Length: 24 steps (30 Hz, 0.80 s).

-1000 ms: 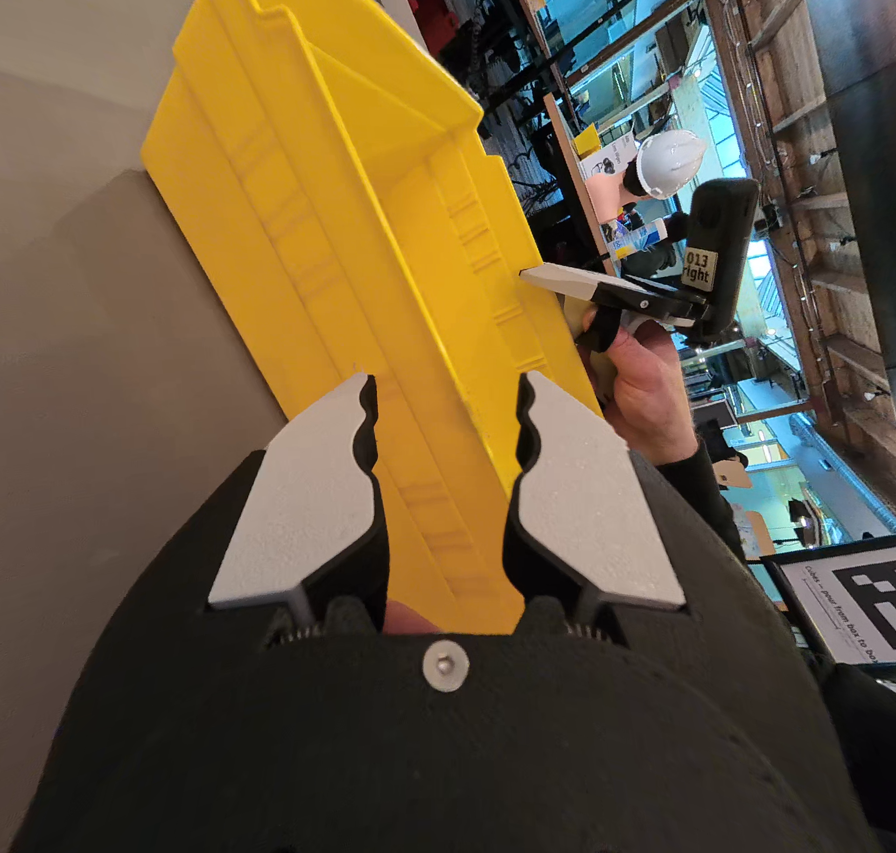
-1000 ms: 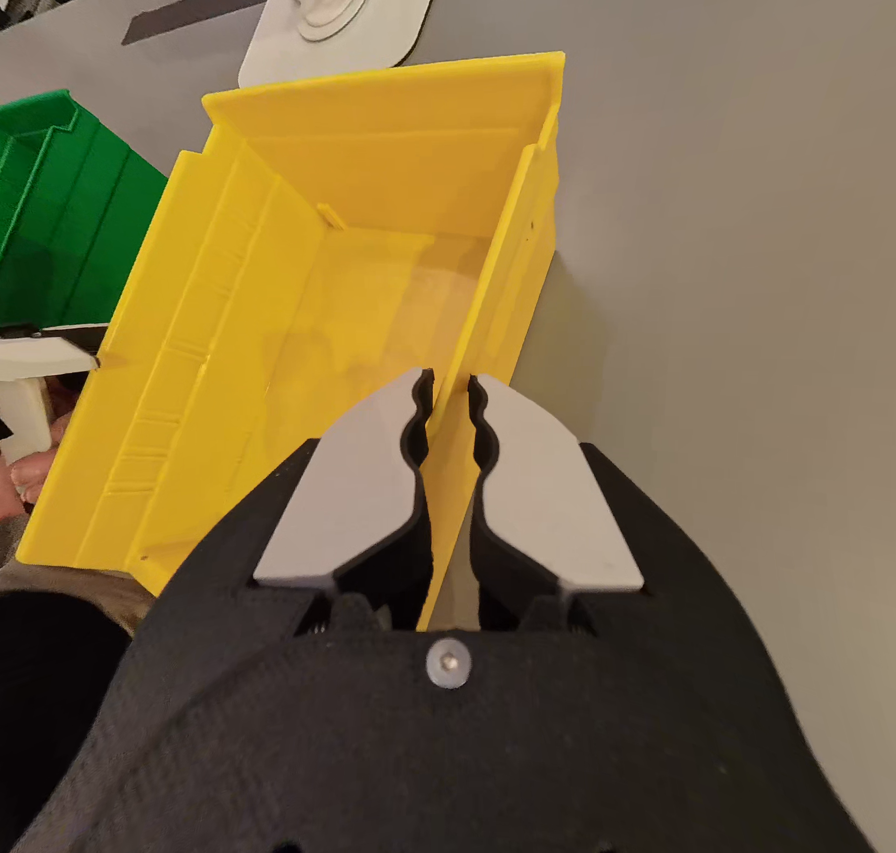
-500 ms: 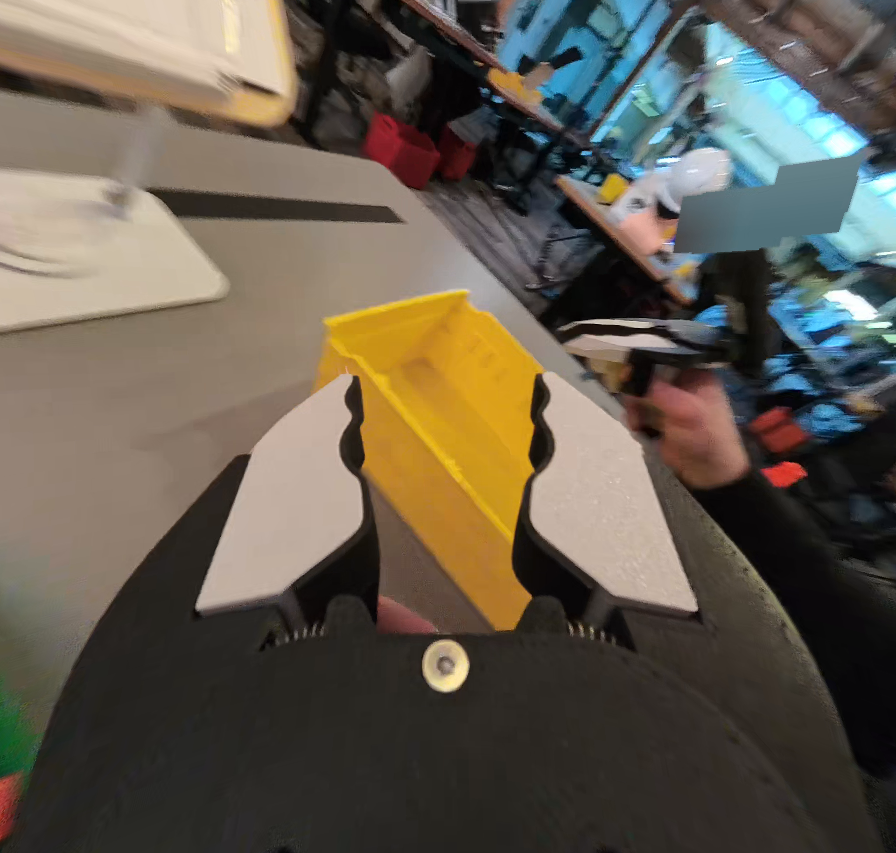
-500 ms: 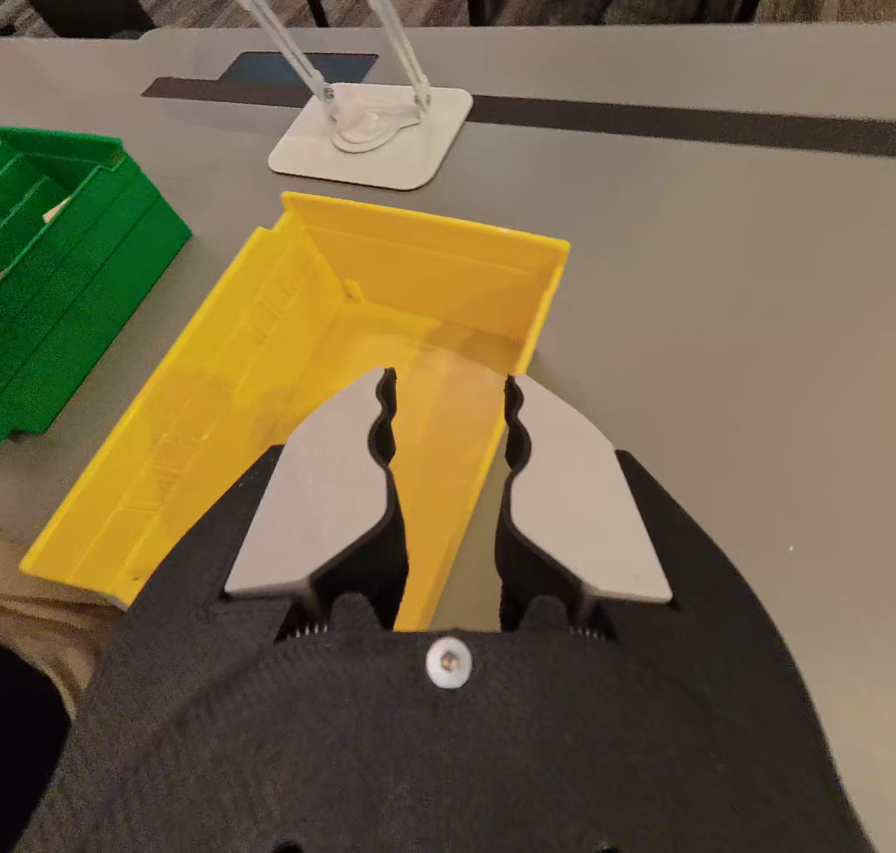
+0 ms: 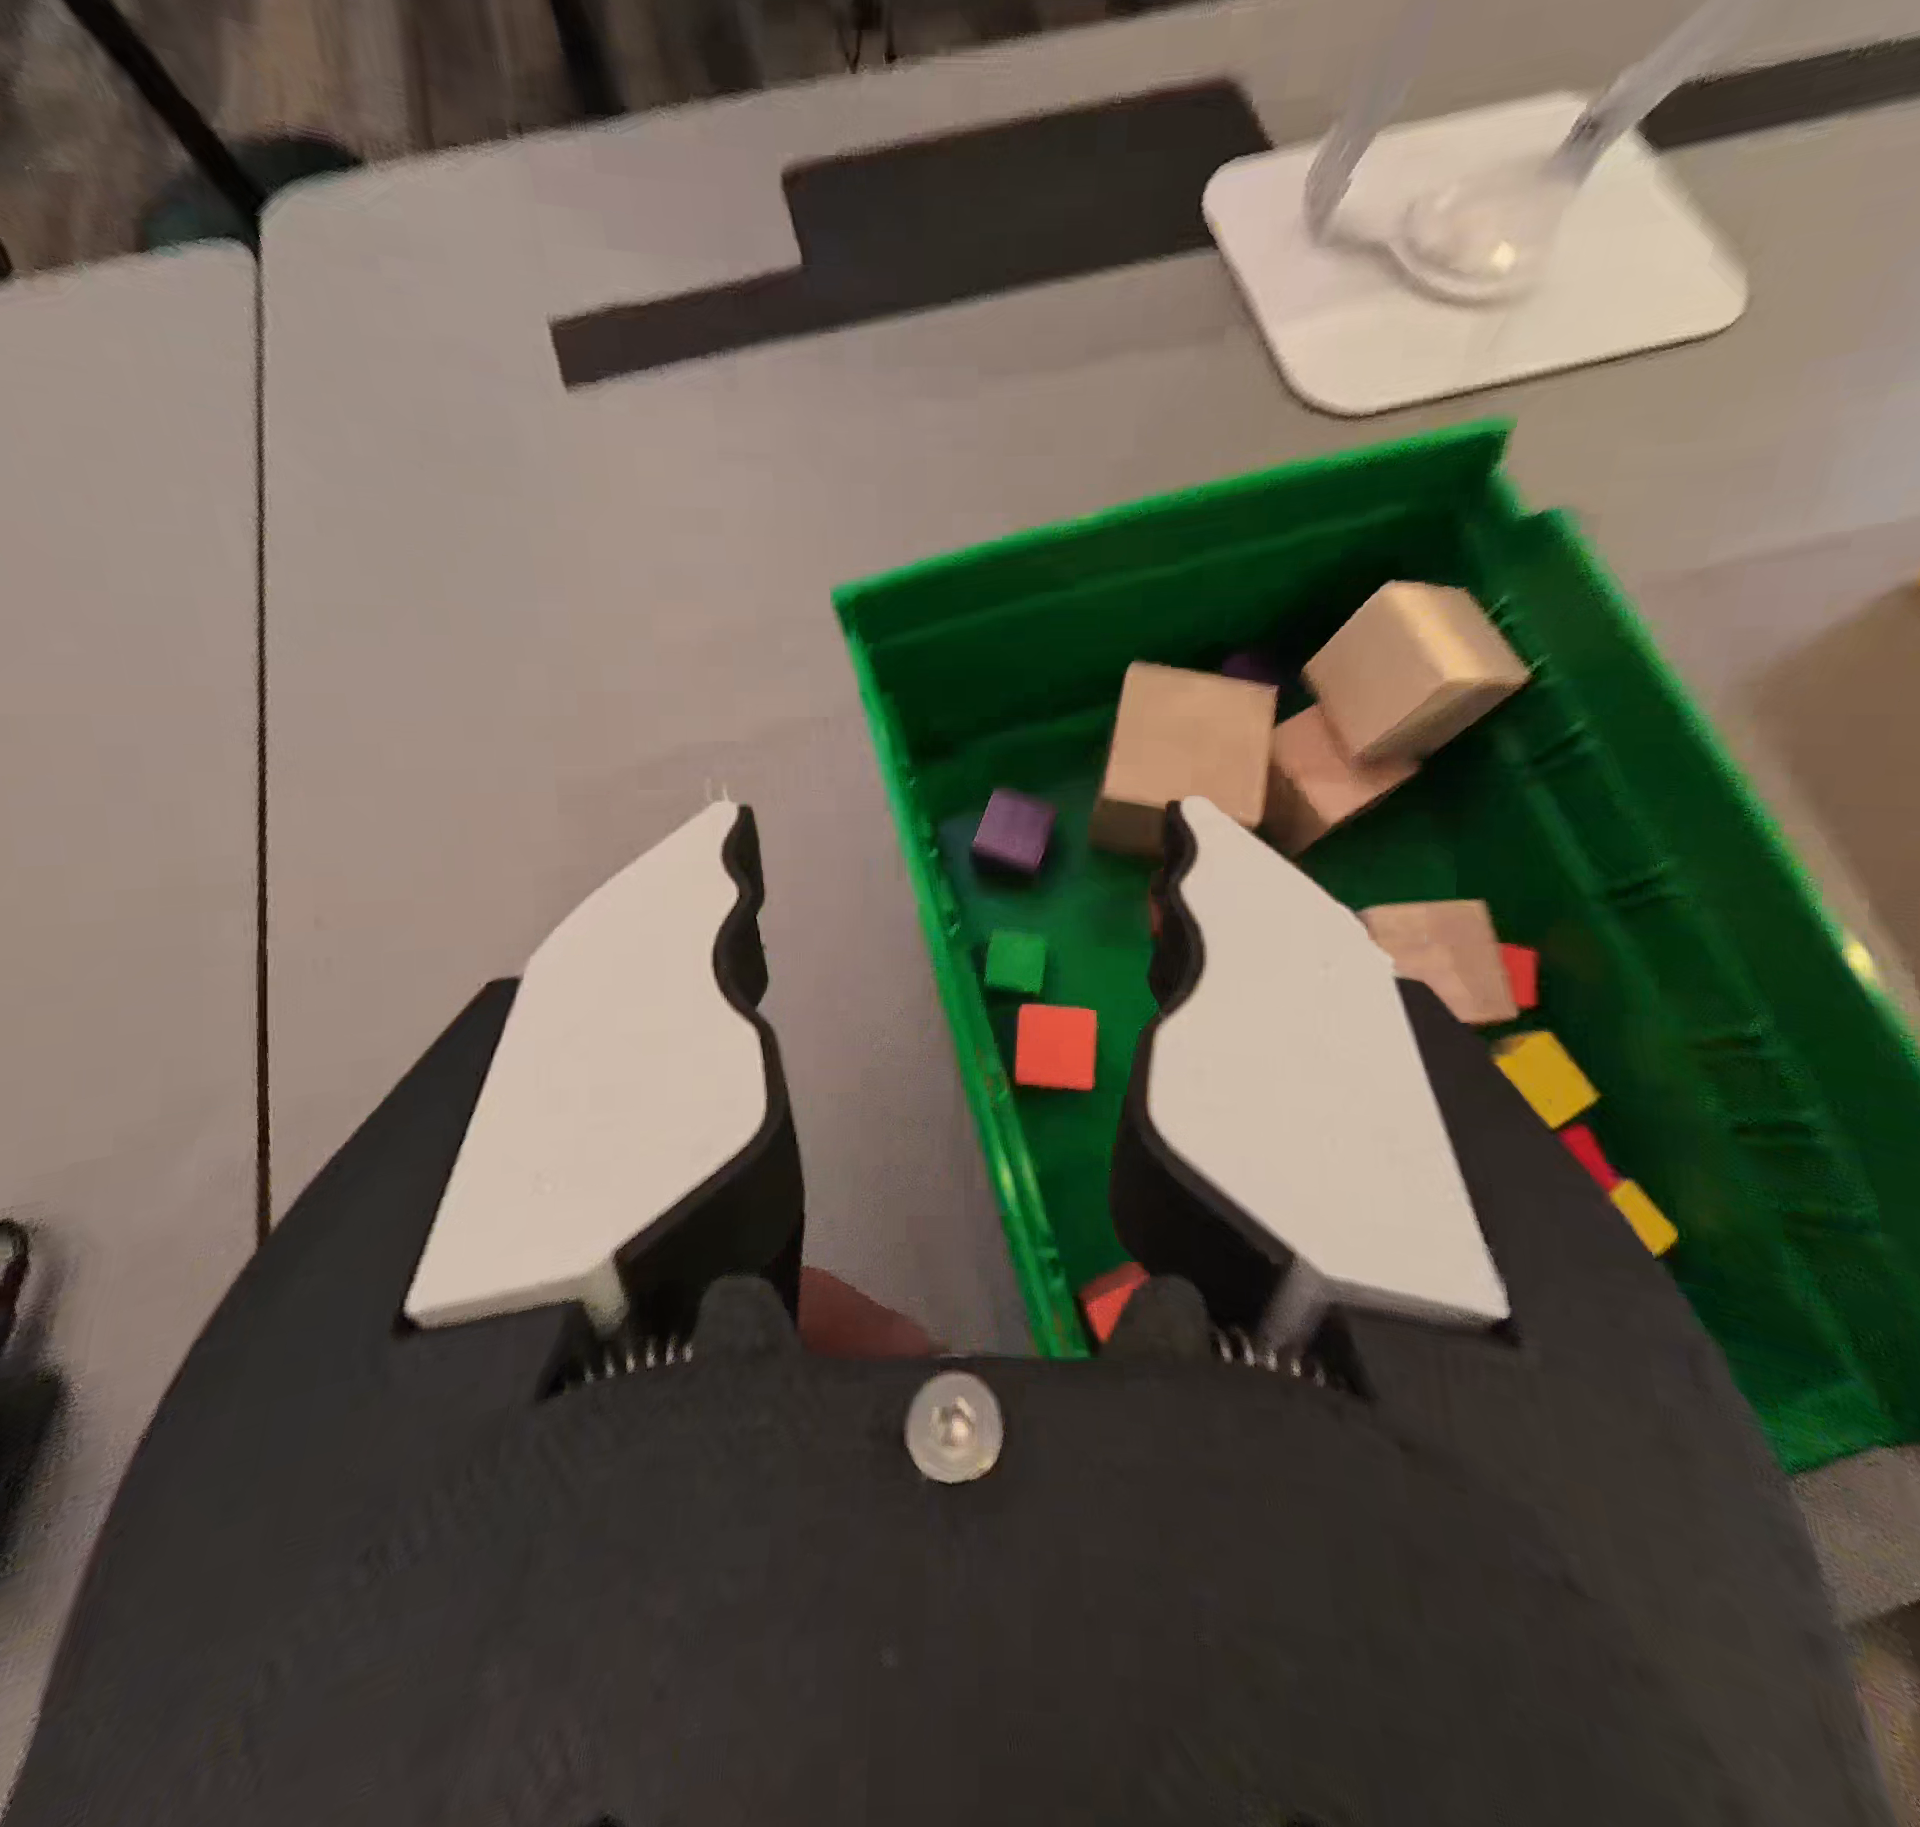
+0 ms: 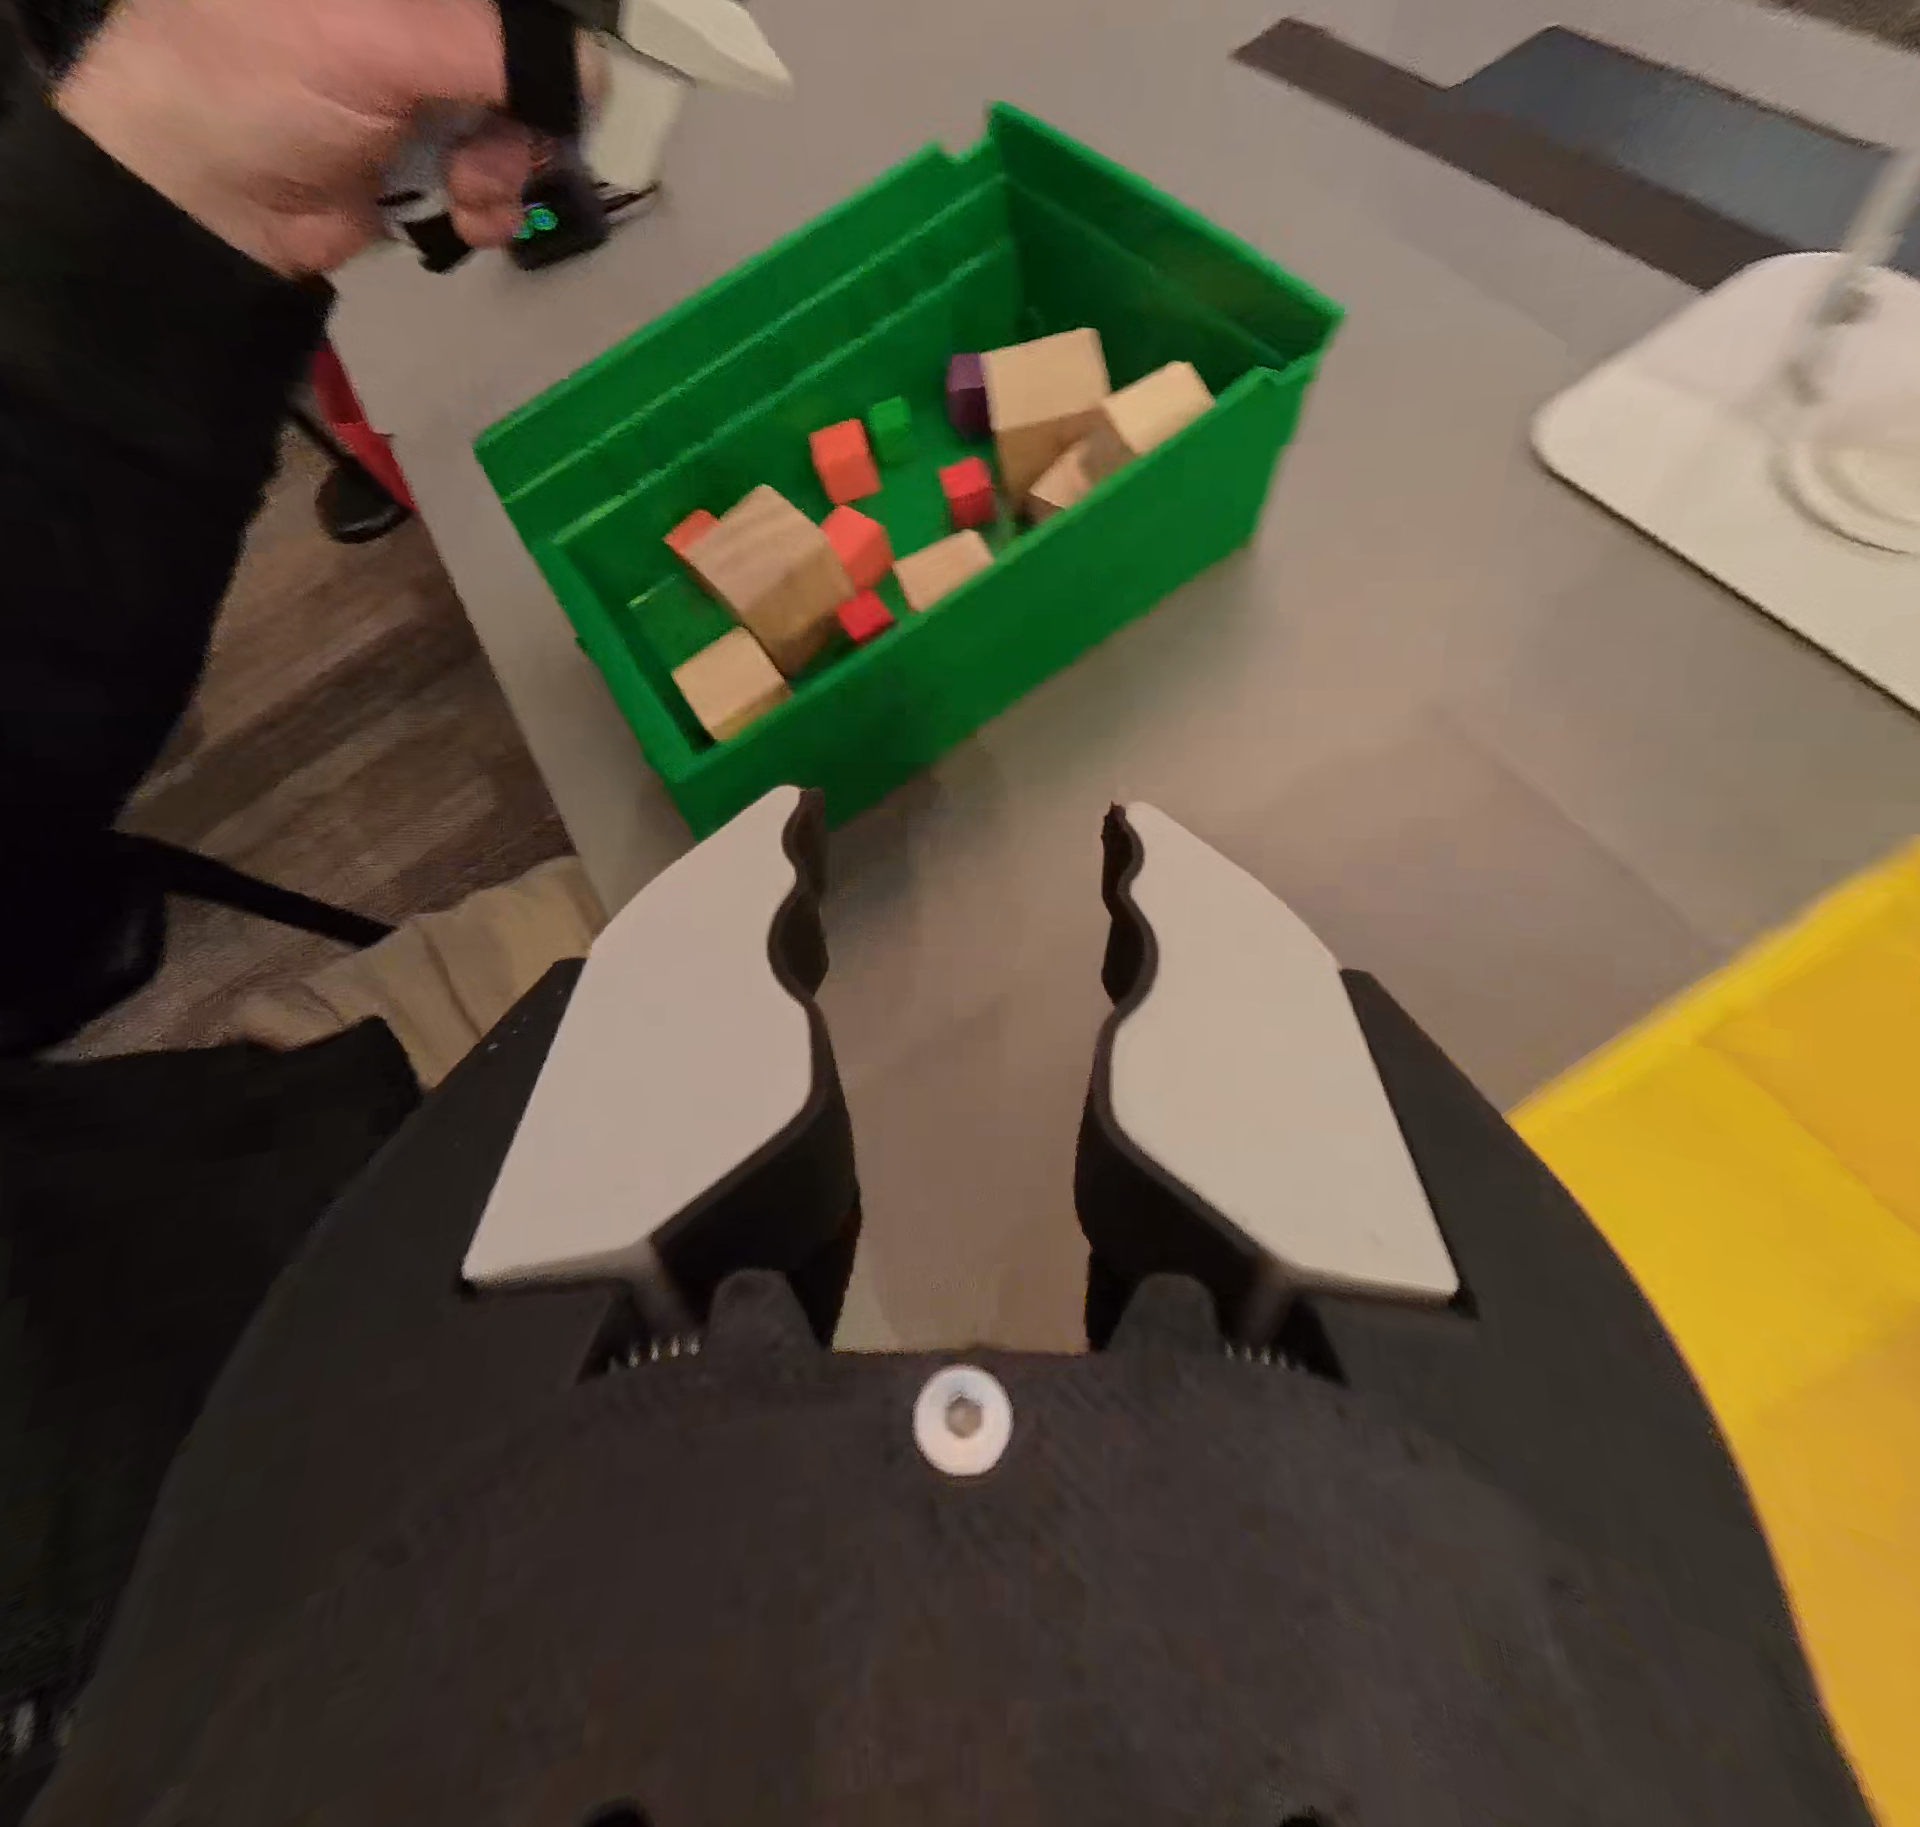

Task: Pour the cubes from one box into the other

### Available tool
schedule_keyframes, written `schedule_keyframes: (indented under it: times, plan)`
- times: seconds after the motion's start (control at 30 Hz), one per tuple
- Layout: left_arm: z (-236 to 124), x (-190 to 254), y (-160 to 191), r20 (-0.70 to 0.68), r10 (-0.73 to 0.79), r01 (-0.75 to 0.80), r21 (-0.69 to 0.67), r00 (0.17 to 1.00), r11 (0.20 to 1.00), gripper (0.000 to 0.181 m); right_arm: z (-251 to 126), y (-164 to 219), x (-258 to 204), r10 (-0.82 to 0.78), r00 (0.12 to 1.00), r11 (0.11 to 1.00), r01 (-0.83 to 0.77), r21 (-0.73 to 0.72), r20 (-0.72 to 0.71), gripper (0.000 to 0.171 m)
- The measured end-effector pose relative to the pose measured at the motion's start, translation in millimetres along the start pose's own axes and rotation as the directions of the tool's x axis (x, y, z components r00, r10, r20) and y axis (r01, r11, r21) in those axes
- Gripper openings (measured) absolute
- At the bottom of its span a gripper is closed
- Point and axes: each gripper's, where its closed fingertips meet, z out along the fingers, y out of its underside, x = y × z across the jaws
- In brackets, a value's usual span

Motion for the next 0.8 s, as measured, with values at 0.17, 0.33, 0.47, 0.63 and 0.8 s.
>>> schedule_keyframes:
  times: [0.17, 0.33, 0.47, 0.63, 0.8]
  plan:
    - [20.0, -19.5, 21.9, -0.018, -0.022, 0.021, -0.035, 1.0, 0.999, 0.075, 60.4, -25.9, 4.8, 0.018, 0.998, 0.993, -0.012, -0.121, 0.052, 0.049]
    - [34.4, -21.4, 12.7, -0.075, -0.001, -0.002, -0.047, 0.997, 0.999, 0.076, 112.9, -53.9, 50.8, 0.049, 0.999, 0.969, -0.048, -0.243, -0.001, 0.05]
    - [61.7, -28.4, 3.9, -0.078, 0.031, -0.04, -0.115, 0.996, 0.993, 0.075, 161.0, -63.8, 80.6, 0.132, 0.991, 0.939, -0.127, -0.319, -0.005, 0.046]
    - [100.1, -34.1, 8.9, -0.101, 0.088, -0.113, -0.277, 0.991, 0.954, 0.073, 201.8, -50.6, 118.1, 0.117, 0.989, 0.882, -0.147, -0.449, -0.094, 0.046]
    - [127.9, -19.0, 38.4, -0.237, 0.071, -0.176, -0.457, 0.969, 0.872, 0.055, 219.5, -43.2, 121.2, 0.125, 0.989, 0.838, -0.145, -0.525, -0.074, 0.026]
